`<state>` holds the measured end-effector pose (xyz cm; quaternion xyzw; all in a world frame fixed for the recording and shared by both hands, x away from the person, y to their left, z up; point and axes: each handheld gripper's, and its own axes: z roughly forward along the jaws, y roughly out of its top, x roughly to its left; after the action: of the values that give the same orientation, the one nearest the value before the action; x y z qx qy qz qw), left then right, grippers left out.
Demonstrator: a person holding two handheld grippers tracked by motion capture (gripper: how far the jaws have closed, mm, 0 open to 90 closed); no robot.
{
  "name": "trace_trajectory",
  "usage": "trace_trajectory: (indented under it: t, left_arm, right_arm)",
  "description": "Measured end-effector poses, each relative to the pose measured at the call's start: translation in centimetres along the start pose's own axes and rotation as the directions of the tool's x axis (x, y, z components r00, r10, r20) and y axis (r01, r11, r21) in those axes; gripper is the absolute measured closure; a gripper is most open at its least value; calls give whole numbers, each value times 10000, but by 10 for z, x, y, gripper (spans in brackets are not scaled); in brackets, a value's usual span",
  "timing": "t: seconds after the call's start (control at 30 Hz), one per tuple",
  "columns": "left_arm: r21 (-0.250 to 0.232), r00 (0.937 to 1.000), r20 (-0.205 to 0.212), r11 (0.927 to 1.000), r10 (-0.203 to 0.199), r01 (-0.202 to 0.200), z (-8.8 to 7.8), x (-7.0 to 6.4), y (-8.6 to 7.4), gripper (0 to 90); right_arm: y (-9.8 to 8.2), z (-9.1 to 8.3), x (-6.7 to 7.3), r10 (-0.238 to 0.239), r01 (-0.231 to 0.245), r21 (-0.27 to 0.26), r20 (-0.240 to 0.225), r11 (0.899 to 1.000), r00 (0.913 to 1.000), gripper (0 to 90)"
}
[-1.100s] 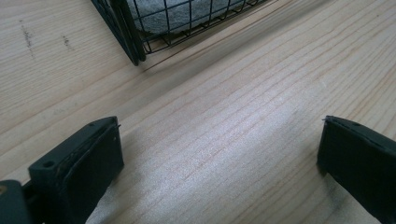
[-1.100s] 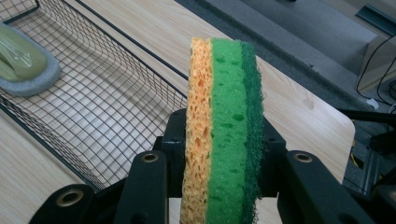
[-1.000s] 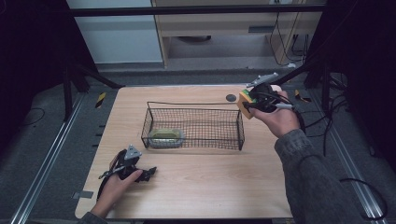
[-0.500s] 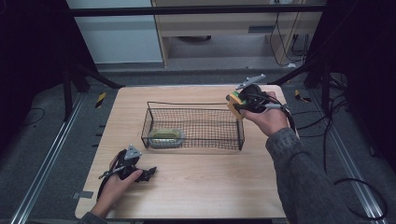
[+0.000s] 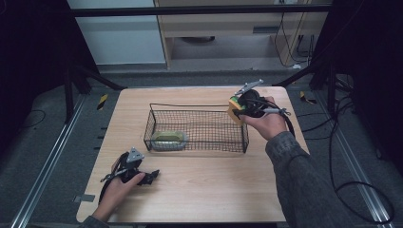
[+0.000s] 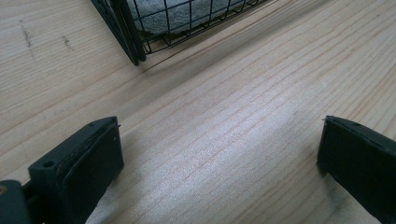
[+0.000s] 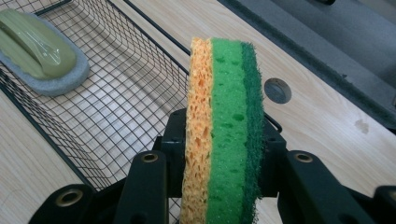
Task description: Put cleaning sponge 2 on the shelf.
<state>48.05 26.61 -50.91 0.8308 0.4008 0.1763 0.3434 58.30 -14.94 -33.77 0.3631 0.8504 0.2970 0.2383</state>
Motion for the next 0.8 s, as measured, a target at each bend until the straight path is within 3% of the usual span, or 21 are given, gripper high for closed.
trace_trajectory:
  t: [0.8]
  left_arm:
    - [-2,10000,-4,10000,3,-3,0,0,0,0]
  right_arm:
    - [-19,30,-6,-35,49,427,-309,9991,9995,645]
